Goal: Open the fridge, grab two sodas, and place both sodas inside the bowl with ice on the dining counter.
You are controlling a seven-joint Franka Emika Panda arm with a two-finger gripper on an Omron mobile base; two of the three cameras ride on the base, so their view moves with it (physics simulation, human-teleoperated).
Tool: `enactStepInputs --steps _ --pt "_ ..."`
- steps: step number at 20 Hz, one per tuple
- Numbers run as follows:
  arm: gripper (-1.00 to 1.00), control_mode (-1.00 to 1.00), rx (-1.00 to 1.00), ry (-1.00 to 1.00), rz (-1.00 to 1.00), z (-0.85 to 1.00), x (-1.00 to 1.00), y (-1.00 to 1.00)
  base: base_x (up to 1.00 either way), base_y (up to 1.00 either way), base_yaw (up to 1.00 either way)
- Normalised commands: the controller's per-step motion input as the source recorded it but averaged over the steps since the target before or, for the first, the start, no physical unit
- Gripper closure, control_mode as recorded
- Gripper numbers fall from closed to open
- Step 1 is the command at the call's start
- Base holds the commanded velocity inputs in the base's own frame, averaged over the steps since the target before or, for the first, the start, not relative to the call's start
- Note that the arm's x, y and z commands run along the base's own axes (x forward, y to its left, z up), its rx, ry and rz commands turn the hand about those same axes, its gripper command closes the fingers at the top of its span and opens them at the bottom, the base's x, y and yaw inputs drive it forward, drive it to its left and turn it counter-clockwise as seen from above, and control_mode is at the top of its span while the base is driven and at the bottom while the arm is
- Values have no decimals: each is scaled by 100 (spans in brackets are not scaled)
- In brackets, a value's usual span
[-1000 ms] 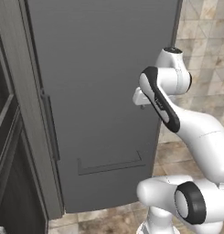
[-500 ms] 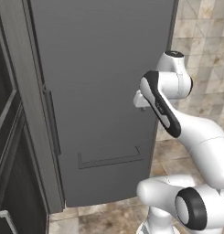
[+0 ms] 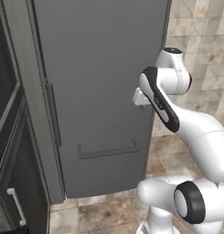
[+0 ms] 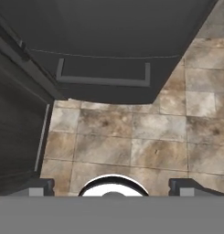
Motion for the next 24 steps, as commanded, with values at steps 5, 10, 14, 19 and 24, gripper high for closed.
enactStepInputs --steps 5,10,14,19,24 --pt "-100 100 0 0 0 0 0 0 -68 7 0" --pt "-100 100 0 0 0 0 0 0 -10 55 0" --pt "-100 100 0 0 0 0 0 0 13 66 0" --pt "-100 100 0 0 0 0 0 0 22 51 0" --pt "-100 100 0 0 0 0 0 0 44 11 0"
